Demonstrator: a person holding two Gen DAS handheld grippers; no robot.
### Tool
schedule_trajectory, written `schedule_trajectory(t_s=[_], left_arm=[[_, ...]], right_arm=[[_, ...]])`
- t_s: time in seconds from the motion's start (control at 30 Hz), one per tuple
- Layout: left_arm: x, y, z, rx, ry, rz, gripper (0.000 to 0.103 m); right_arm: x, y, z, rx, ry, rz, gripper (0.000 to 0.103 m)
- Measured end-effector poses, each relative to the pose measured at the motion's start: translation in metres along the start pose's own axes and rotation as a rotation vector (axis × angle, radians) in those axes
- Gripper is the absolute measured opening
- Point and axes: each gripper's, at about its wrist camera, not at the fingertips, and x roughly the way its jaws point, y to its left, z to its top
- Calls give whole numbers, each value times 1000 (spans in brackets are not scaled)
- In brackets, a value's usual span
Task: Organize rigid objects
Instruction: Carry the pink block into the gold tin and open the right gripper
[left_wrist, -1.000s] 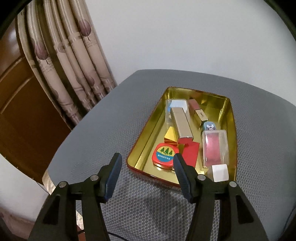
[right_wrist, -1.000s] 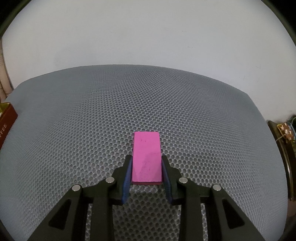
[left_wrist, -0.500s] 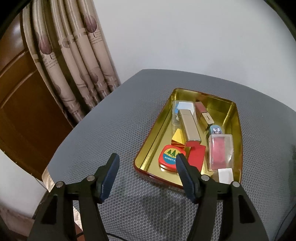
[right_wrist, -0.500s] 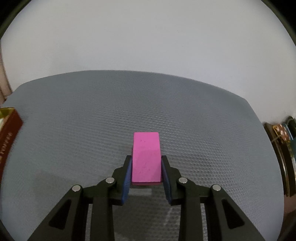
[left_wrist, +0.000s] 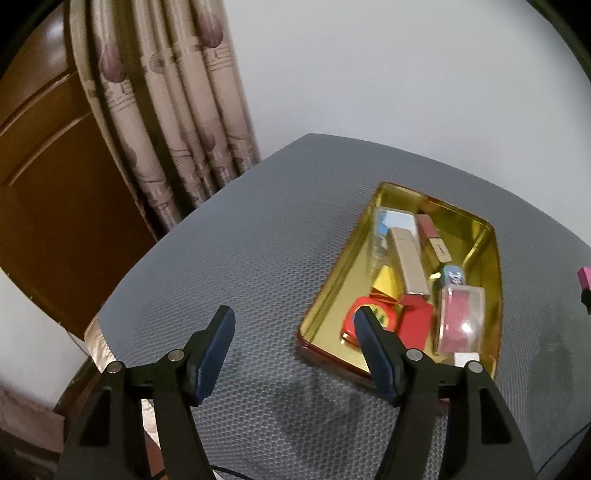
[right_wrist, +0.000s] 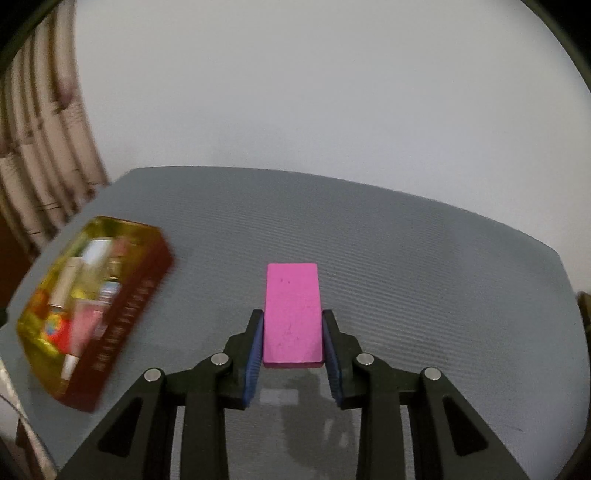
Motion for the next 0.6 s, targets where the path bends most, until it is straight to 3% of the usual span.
schedule_trajectory(t_s=[0.23, 0.43, 0.6], left_arm=[[5, 15, 3, -49, 17, 17, 64], [6, 20, 4, -51, 17, 32, 64], [12, 27, 6, -78, 47, 22, 65]], right_arm=[[-9, 75, 36, -89, -12, 116, 30], [-16, 123, 40, -140, 0, 195, 30], [-3, 195, 46, -178, 24, 227, 30]])
